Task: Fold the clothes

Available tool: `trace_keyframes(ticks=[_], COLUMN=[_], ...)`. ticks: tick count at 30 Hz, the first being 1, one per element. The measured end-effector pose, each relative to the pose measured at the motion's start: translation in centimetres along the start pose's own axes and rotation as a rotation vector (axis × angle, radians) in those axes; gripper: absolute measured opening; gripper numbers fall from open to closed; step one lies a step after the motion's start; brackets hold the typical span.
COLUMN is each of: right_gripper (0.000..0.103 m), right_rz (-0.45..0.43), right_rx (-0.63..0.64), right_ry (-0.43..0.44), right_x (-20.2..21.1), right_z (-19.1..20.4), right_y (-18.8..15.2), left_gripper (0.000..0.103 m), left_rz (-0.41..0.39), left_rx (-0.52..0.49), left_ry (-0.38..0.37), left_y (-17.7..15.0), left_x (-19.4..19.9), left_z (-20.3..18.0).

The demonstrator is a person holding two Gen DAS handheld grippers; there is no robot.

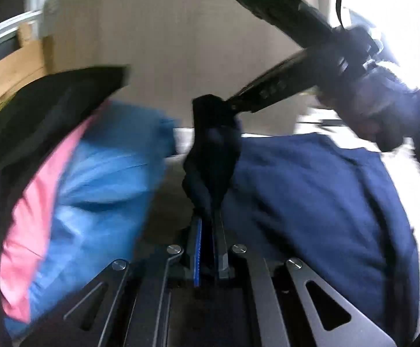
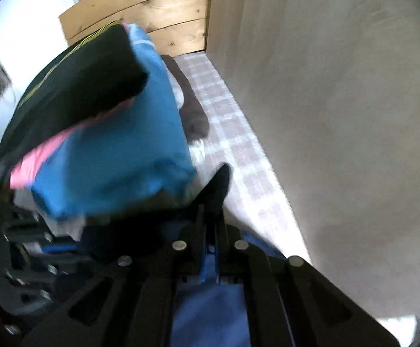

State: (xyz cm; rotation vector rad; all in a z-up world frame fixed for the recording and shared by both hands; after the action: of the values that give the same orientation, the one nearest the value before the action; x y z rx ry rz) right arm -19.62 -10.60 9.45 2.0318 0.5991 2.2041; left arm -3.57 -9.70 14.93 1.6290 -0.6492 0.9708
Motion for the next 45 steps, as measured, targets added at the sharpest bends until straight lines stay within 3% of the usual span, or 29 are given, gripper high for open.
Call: trace_keyframes(ticks=[2, 3, 6, 10, 13, 15, 18, 24, 26, 28, 29, 30, 36, 39, 40, 41, 42, 43, 45], right_gripper=[0.005, 0.011, 0.04, 0.04, 0.04, 0.04, 0.04, 0.04, 0.038, 0.004, 0.004, 0.004, 0.003, 0.003, 0.009, 0.015, 0.035, 0.044, 0.044], right_rz=[0.055, 0.087, 0.131, 0.06, 0.068, 0.062, 0.06, 0.098, 0.112, 0.121, 0.117, 0.107, 0.008, -0.044, -0.046, -0.023, 0.004, 0.03, 0.019], right_rx=[-0.011, -0.033, -0.177, -0.359, -0.434, -0.472, -0.453, -0.439, -0.427, -0.409, -0.399, -0.389, -0.322, -0.245, -0.232, -0.241, -0.278, -0.324, -0.426], right_ry=[-0.085, -0.128, -0.241, -0.112, -0.056, -0.02, -0.005, -0.002, 0.008, 0.039, 0.04, 0.038, -0.01, -0.061, -0.101, -0.154, -0.196, -0.23, -0.191], right_x=[0.9, 1.2, 2.7, 5.2, 3.9, 2.8, 0.9, -2.3, -3.1, -3.5, -3.4, -3.1, 0.6, 2.4, 2.7, 2.8, 2.9, 3.1, 4.0], right_z=[-1.1, -1.8, -3.9, -5.6, -5.9, -5.8, -5.4, -6.1, -6.2, -6.1, -5.9, -5.7, -4.3, -3.5, -3.5, -4.0, -4.7, -5.6, -7.1], right_y=[-3.2, -4.5, -8.1, -11.5, -12.0, -11.7, -10.7, -9.4, -9.1, -9.0, -9.0, -9.0, -9.6, -11.3, -12.3, -13.3, -14.2, -15.0, -16.8], left_gripper=[0.012, 0.019, 0.029, 0.029, 0.033, 0.035, 0.035, 0.035, 0.033, 0.026, 0.011, 0.005, 0.004, 0.005, 0.01, 0.023, 0.04, 0.042, 0.041], left_rz=[0.047, 0.073, 0.088, 0.101, 0.123, 0.145, 0.176, 0.197, 0.184, 0.159, 0.143, 0.127, 0.048, 0.016, 0.026, 0.058, 0.088, 0.108, 0.129], left_rx=[-0.038, -0.056, -0.062, -0.069, -0.064, -0.004, 0.107, 0.152, 0.169, 0.186, 0.186, 0.18, 0.046, -0.102, -0.164, -0.231, -0.285, -0.305, -0.305], left_ry=[-0.13, -0.18, -0.15, -0.088, -0.091, -0.108, -0.149, -0.182, -0.203, -0.224, -0.227, -0.228, -0.205, -0.215, -0.219, -0.228, -0.234, -0.242, -0.274], left_y=[-0.9, -1.5, -3.3, -3.8, -3.4, -2.3, -1.6, -0.4, -0.1, 0.1, 0.2, 0.3, 0.4, -0.2, -0.7, -1.4, -2.2, -2.8, -3.6], left_x=[0.8, 1.3, 2.8, 4.3, 1.8, -1.2, -3.6, -5.8, -5.7, -5.5, -5.2, -4.9, -2.4, -0.9, -0.6, -0.5, -0.4, -0.2, 0.4], left_z=[-1.7, -2.4, -2.3, -1.0, -1.3, -0.8, 0.7, 0.5, 0.4, 0.4, 0.3, 0.2, -2.0, -4.3, -5.3, -6.2, -7.1, -7.3, -7.1])
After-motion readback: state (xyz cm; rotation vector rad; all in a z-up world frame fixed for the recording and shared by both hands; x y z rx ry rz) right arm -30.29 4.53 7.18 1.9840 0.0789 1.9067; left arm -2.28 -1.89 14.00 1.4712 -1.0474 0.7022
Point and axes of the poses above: each gripper's, at about its wrist camera, not at the fingertips, and x roughly against the way its jaws point, z to its left, y to its top, the point moved 1 cm from there along -x, roughly the way its jaws point, and after that the axes turned 11 degrees about z, right-handed, at the moved point
